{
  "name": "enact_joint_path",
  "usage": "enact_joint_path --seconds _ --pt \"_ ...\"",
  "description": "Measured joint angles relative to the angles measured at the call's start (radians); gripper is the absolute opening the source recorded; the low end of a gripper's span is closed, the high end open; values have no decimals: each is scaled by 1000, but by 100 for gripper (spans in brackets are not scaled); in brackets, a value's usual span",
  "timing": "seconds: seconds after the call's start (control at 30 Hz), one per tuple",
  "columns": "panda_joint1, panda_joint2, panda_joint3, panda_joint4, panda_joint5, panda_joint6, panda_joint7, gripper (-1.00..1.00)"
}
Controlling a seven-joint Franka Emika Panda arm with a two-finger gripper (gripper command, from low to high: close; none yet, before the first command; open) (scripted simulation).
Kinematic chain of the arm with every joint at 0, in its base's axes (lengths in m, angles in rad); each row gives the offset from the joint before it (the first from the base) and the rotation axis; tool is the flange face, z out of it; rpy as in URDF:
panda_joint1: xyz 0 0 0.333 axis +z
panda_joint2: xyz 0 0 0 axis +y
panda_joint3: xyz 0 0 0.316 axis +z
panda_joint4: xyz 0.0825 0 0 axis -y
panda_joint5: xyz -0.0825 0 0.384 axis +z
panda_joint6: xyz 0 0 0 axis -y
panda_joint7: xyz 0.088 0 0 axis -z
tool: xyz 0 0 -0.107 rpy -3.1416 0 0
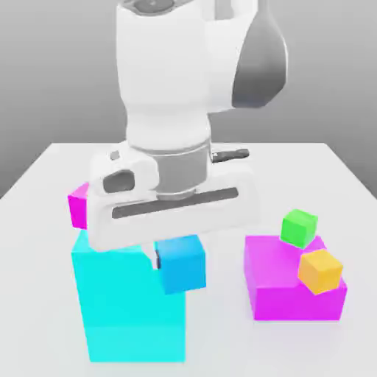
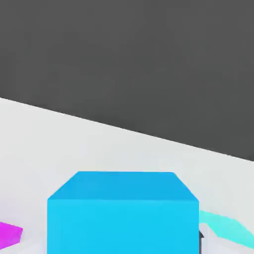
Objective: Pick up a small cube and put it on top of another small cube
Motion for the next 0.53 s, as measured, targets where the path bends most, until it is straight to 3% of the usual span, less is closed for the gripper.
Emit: enact_joint_path --seconds 0.27,0.4,0.43,0.53 --pt "-174 -288 -14 -53 -105 -224 377 -100" --pt "-207 -284 -18 -146 -119 -128 425 -100" --pt "-205 -275 -23 -168 -121 -96 427 100" --pt "-205 -275 -23 -168 -121 -96 427 100"
